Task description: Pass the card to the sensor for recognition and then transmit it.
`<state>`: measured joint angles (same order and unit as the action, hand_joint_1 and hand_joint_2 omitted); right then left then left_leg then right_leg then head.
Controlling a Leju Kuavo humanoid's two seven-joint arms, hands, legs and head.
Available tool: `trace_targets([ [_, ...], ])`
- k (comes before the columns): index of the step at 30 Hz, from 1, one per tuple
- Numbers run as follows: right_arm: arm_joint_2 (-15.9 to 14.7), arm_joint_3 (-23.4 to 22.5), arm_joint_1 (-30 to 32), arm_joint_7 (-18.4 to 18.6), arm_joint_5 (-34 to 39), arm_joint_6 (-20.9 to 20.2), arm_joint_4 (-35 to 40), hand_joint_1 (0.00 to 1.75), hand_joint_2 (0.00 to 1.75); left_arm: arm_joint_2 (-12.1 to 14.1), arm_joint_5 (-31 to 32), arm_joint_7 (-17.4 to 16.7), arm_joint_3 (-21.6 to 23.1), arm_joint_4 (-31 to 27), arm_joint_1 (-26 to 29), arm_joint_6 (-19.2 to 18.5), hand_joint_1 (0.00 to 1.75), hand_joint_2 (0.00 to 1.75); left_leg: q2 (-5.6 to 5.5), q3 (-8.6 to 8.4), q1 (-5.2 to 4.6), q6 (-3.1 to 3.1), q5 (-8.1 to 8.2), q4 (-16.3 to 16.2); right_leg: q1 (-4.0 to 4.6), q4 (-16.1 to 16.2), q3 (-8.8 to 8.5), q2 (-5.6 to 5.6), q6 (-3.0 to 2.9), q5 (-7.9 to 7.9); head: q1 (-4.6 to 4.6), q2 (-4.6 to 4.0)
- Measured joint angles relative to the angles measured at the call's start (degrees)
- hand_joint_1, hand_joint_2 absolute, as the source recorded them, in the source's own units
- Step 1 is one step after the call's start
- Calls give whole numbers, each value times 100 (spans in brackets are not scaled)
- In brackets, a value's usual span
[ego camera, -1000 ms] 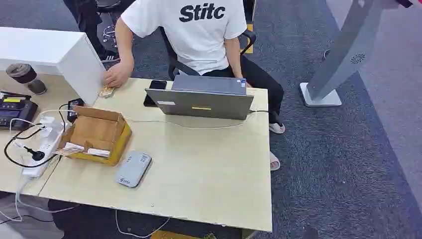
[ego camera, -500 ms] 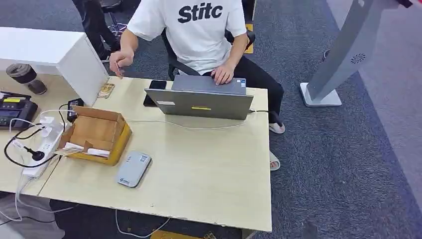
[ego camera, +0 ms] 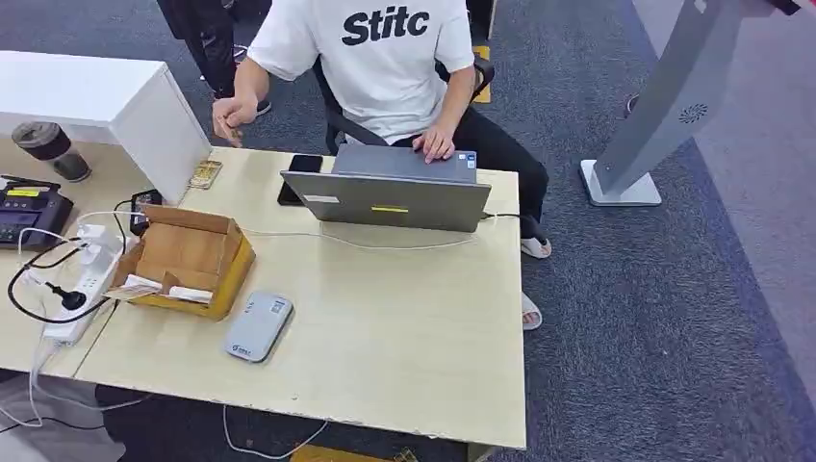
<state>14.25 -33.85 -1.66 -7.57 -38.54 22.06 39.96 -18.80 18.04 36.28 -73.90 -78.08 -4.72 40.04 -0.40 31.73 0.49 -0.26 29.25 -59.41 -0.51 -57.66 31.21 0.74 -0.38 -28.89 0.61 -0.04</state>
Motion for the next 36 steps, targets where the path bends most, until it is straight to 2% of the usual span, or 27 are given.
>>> trace_targets([
  [1, -127, -647, 85, 150, 491, 373, -116, 0, 175, -4, -195, 103, 2, -755, 15, 2, 0, 175, -18, 1, -1, -1, 1, 1, 0, 2, -7, -11, -1, -5, 9, 0],
  [2, -359, -1796, 184, -176, 217, 240, -459, 0, 175, -9, -365, -17, 234, -1729, 144, 9, 0, 175, -17, 14, -2, -5, 5, 2, 0, 1, 3, -8, -1, -6, 2, 0],
  [3, -387, -1944, 174, -191, 198, 242, -501, 0, 175, -9, -370, -26, 262, -1869, 145, 9, 0, 175, -14, 11, -2, -5, 6, 2, 0, 1, 2, -6, -1, -6, 7, 0],
  [9, -413, -2364, 88, -187, 132, 283, -673, 0, 175, -9, -389, -26, 358, -2271, 167, 9, 0, 175, -14, 3, -1, 0, 1, 2, 0, 1, -4, -7, 0, -4, 4, 0],
  [21, -415, -2584, 12, -183, 78, 284, -774, 0, 175, -11, -458, 33, 402, -2498, 196, 7, 0, 175, -14, 2, -1, 0, 0, 2, 0, 1, -5, -7, -1, -4, 7, 0],
  [27, -413, -2877, -38, -176, -314, 73, -658, 0, 175, 4, -560, 219, 916, -2837, 368, -85, 0, 175, -16, 3, -2, 0, 0, 2, 0, 1, -6, -9, 0, -3, 4, 0],
  [30, -413, -3045, -50, -161, -394, -53, -510, 0, 175, 107, -621, 248, 1199, -3048, 432, -386, 0, 175, -17, 1, -2, 0, -1, 1, 0, 1, -7, -9, 1, -3, 9, 0],
  [33, -413, -3220, -91, -115, -403, -84, -420, 0, 175, 186, -347, -13, 1399, -3274, 451, -1075, 0, 175, -15, -2, -1, 0, -2, 0, 0, 2, -3, -7, 1, -2, 7, 0],
  [35, -415, -3334, -120, -163, -342, -49, -385, 0, 175, 251, 476, -471, 1502, -3458, 437, -2185, 0, 175, -17, -1, -2, -2, -3, 0, 0, 1, 3, -9, 1, -2, 4, 0],
  [36, -420, -3395, -144, -198, -283, -31, -376, 0, 175, 325, 1116, -787, 1596, -3549, 402, -3040, 0, 175, -16, -2, -1, -1, -4, 0, 0, 2, 5, -8, 1, -2, 9, 0],
])
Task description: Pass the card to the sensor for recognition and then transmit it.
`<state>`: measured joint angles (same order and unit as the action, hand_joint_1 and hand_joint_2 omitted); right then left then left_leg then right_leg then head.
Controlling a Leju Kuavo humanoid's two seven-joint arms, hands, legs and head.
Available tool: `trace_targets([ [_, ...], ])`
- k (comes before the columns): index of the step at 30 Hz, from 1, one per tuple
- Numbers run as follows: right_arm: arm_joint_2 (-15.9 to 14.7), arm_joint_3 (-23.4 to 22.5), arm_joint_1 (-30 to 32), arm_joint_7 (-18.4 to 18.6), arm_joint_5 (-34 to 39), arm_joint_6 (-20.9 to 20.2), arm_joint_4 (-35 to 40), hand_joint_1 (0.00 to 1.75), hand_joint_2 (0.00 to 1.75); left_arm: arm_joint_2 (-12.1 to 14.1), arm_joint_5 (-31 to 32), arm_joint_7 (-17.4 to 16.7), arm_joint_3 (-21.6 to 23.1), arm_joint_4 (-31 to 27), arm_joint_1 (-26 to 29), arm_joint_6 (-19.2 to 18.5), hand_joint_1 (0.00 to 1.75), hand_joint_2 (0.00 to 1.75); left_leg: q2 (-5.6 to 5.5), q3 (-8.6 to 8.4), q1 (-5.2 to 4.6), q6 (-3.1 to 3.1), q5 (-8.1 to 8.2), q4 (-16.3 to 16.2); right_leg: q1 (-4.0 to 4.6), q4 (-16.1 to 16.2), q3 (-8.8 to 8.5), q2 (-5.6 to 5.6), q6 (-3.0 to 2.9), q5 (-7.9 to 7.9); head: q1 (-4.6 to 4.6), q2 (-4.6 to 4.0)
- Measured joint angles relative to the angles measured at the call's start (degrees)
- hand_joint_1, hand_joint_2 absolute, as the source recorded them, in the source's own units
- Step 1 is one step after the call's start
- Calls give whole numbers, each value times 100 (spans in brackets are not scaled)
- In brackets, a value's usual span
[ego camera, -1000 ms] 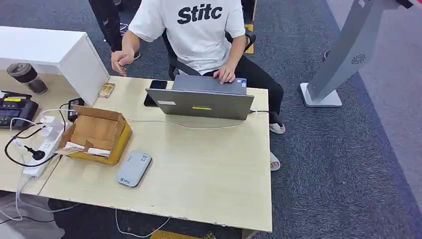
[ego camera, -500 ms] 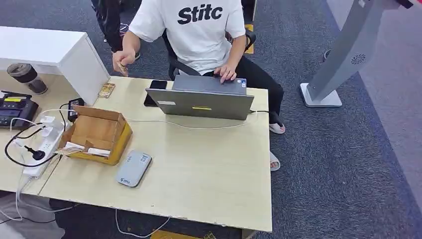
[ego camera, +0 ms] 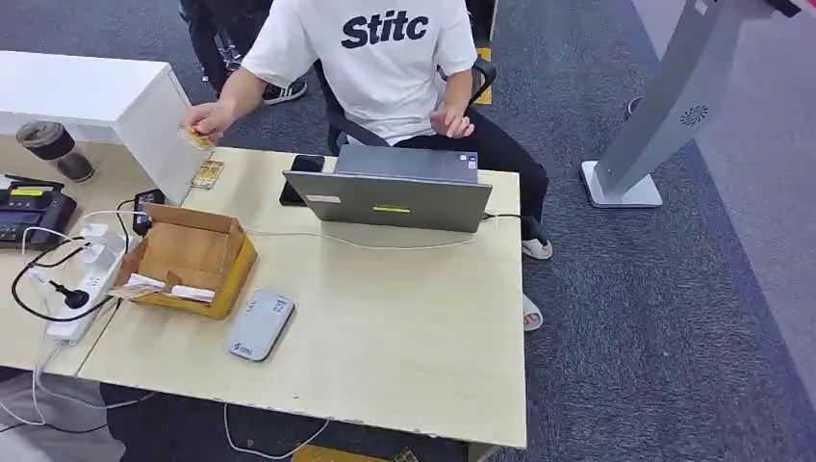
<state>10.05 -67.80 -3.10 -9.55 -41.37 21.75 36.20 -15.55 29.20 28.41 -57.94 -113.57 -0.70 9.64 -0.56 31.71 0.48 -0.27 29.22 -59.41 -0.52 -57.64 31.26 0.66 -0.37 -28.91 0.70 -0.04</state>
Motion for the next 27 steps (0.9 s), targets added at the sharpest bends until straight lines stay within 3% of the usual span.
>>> trace_targets([
  [2, -72, -144, -73, -24, 57, 2, 0, 0, 175, 165, 991, -623, 348, -274, -287, -1001, 0, 175, -1, 7, 9, 0, -9, -2, 5, 0, 2, -2, -3, 8, 2, 0],
  [4, -105, -260, -161, -20, 113, 0, -2, 0, 175, 435, 1660, -995, 851, -432, -581, -1250, 0, 175, 4, 4, 1, 2, -15, 1, 4, -1, -3, 2, -8, 22, 11, 0],
  [7, -162, -321, -181, -48, 144, 0, -35, 0, 175, 631, 2513, -1296, 1428, -421, -818, -1082, 0, 175, 25, 4, 2, 1, -15, 0, 1, -2, 1, 24, -7, 25, -2, 0],
  [13, -302, -374, -241, -96, 105, 0, -183, 0, 175, 897, 3266, -1625, 2560, -218, -1127, -832, 0, 175, 23, 7, -3, -2, -15, -1, 0, -1, 2, 23, -6, 26, 2, 0],
  [21, -365, -374, -257, -123, 72, -13, -319, 0, 175, 952, 4165, -1702, 3307, 173, -1185, -415, 0, 175, 22, 8, -2, -2, -14, -1, 0, 0, 5, 21, -5, 25, 2, 0],
  [27, -424, -369, -258, -155, -29, -116, -409, 0, 175, 939, 5077, -1973, 3999, 407, -1237, 192, 0, 175, 22, 8, -3, -2, -14, -1, 0, -1, 4, 21, -5, 26, 2, 0],
])
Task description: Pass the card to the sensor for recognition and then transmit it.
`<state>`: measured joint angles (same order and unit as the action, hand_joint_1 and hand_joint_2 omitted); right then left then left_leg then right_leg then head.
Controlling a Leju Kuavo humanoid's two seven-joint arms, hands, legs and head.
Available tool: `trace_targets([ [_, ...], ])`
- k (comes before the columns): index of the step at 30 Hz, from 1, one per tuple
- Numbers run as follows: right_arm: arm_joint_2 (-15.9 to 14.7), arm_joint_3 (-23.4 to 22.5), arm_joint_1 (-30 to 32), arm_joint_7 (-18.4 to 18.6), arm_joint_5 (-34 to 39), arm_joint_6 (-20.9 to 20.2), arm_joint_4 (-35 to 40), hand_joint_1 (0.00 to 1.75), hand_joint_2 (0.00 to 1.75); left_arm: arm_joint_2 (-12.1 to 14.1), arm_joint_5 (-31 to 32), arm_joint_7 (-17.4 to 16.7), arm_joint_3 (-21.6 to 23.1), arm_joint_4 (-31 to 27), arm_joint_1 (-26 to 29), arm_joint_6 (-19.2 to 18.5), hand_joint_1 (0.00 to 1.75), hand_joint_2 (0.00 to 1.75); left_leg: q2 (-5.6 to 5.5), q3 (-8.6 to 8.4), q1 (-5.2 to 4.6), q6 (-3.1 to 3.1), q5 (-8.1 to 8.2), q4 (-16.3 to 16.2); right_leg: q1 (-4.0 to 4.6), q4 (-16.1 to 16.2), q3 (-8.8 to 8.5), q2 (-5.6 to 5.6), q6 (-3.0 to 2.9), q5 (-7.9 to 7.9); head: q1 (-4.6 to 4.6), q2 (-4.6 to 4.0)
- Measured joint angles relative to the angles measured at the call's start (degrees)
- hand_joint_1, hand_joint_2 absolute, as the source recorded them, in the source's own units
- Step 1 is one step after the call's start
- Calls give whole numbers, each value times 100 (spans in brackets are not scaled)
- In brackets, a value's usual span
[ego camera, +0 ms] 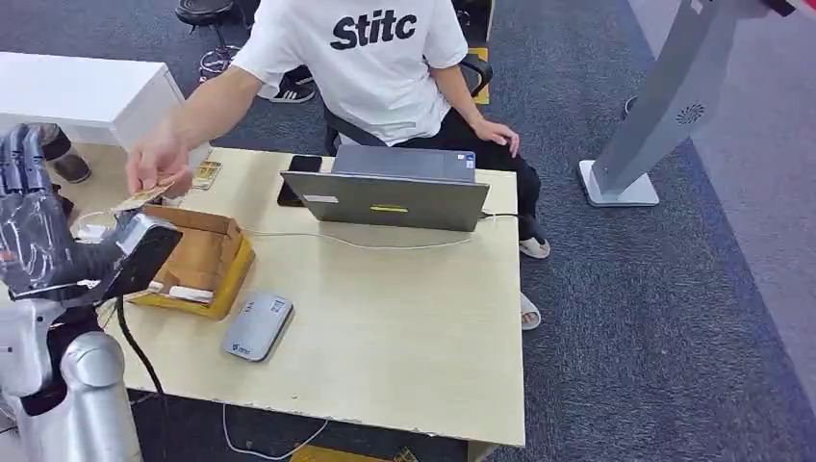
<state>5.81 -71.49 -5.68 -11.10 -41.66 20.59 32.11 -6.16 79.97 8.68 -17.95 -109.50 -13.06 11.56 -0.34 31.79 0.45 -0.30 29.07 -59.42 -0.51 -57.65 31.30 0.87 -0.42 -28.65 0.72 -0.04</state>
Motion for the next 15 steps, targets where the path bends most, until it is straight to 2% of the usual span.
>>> trace_targets([
  [6, -24, 4, -1, -20, -92, -11, -76, 0, 175, -111, 64, -162, 390, 74, -9, 225, 0, 175, 0, 0, 0, 0, 0, 0, 0, 0, 0, 0, 0, 0, 0, 0],
  [7, -30, 4, 0, -26, -107, -11, -87, 0, 175, -129, 36, -160, 414, 79, -9, 245, 61, 175, 0, 1, 0, 0, 0, 0, 0, 0, 1, 0, 0, 0, 0, 0],
  [8, -33, 4, 0, -39, -136, -7, -100, 0, 175, -140, -21, -158, 436, 83, -8, 273, 175, 175, 1, 1, 0, 0, 0, 0, 0, 0, 1, 0, 0, 0, 0, 0],
  [15, -65, 7, 3, -57, -275, 4, -179, 0, 175, -223, -362, -37, 449, 175, 60, 293, 175, 175, 0, 1, 2, 0, 0, 0, 0, 0, 0, 0, 0, 0, 0, 0],
])
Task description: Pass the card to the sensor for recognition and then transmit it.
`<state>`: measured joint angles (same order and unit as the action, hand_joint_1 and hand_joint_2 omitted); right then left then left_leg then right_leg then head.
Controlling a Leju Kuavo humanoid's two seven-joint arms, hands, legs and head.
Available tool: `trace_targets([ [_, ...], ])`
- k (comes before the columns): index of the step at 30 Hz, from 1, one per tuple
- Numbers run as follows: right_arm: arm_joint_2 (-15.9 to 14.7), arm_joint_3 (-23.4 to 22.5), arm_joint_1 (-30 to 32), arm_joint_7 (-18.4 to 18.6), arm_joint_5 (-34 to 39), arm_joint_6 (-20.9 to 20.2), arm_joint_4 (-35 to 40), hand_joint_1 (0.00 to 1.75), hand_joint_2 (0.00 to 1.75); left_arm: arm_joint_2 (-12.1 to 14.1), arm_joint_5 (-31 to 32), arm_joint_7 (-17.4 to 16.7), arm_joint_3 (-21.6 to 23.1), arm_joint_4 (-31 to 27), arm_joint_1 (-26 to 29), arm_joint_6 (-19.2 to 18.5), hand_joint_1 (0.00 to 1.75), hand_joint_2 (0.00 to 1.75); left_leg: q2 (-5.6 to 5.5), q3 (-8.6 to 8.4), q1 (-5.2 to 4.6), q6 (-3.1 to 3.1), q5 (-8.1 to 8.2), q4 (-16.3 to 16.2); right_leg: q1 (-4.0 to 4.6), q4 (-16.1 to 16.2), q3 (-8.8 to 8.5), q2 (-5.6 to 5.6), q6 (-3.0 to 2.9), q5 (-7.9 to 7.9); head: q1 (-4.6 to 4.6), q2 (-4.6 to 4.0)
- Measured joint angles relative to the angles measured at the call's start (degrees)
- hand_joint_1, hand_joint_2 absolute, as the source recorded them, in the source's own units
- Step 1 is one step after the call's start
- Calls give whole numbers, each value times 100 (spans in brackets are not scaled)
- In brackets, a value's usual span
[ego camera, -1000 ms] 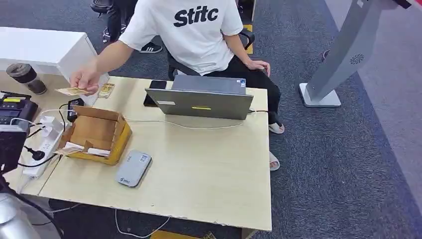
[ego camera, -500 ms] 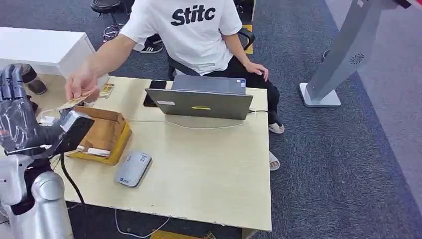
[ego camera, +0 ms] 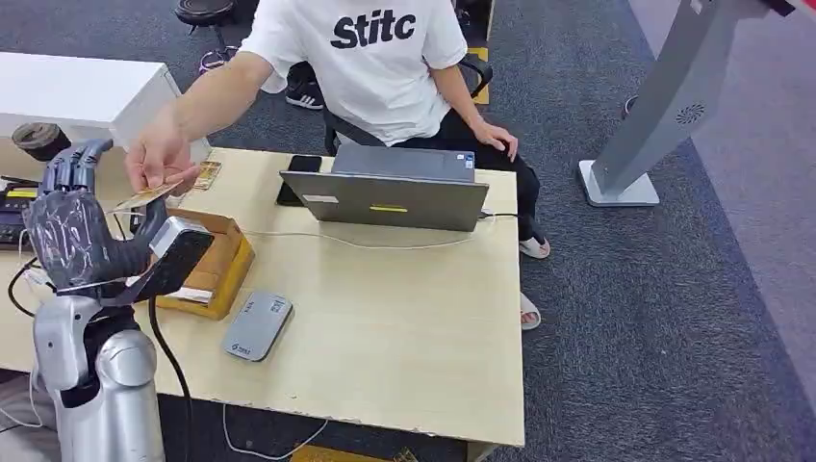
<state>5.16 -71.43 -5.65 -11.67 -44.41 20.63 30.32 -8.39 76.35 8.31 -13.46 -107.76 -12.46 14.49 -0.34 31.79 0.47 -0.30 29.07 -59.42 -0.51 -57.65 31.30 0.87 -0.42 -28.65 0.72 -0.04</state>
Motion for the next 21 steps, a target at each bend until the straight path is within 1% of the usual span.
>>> trace_targets([
  [7, 0, 2, 0, 6, -11, 0, -42, 0, 175, -26, -77, 28, 0, 90, 35, 9, 175, 175, 0, 1, 0, 0, 0, 0, 0, 0, 0, 1, 0, 0, 0, 0],
  [15, 0, 28, 5, 55, -120, 2, -57, 0, 175, -50, -81, 125, -4, 94, 83, 7, 175, 175, 0, 3, -1, 0, 1, 0, 0, 0, 1, 0, 0, -1, 0, 0],
  [21, 0, 37, 6, 64, -186, 2, -57, 0, 175, -52, -72, 127, -4, 94, 131, 5, 175, 175, 0, 2, -1, 0, 0, 0, 0, 0, 1, 0, 0, -1, 0, 0],
])
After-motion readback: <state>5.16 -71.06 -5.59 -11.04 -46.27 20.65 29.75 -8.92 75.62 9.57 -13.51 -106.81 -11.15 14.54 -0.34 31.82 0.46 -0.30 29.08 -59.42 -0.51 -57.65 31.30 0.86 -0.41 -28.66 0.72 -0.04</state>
